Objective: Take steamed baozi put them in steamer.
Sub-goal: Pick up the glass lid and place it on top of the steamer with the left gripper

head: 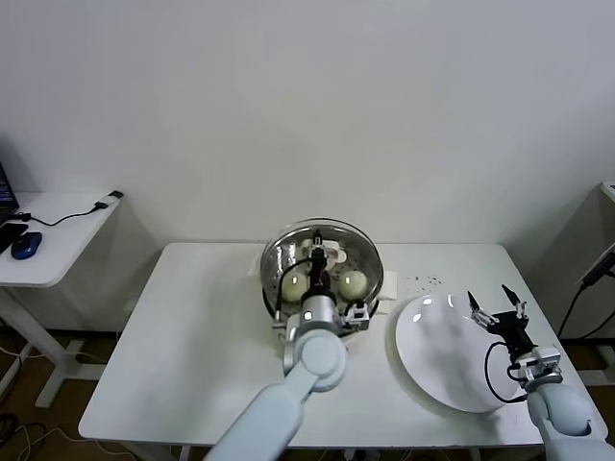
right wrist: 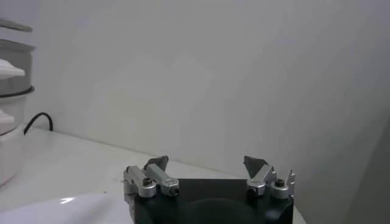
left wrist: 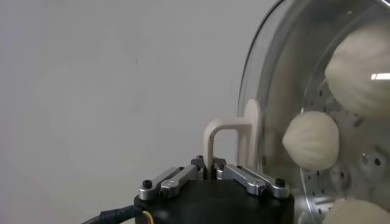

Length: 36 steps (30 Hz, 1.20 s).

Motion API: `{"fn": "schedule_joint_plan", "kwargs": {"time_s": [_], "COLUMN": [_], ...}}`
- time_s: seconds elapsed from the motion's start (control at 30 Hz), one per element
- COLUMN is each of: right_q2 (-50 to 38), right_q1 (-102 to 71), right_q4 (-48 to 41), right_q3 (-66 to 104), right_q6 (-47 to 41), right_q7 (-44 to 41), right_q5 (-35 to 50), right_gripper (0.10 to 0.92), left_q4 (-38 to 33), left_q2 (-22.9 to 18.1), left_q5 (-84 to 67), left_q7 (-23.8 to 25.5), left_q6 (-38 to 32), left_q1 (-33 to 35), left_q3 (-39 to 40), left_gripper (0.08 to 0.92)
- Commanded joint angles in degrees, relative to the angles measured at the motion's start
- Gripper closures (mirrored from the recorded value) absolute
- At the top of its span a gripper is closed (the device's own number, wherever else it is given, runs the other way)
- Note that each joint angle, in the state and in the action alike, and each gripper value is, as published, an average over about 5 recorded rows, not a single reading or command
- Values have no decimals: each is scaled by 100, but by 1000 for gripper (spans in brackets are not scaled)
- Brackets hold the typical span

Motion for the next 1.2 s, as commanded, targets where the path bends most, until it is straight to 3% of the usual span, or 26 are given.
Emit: {"fn": "schedule_joint_plan", "kwargs": {"time_s": [0.03,0.67,0.97,1.2], "right_q2": [13,49,48,53], "right_q1": [29,46,52,47], "right_q4": [-24,-53,-53,-69], "right_q3": [3,23,35,57], "right_q6": [3,24,19,21], "right_q7": [-3,-32,-31,-33], "right_q5": [-8,-70,-80,-83], "right_gripper": [203,203,203,203], "left_q4": [219,293,156,-251], "left_q2": [-114,-43,42,226], "left_q5": [-83,-241,-163,-188], "left_q7": [-59,-161,68,181], "left_q6": [192,199,147,180], "left_q1": [-32,25,52,93], "left_q3": [93,60,38,108], "left_gripper": [850,850,845,672]}}
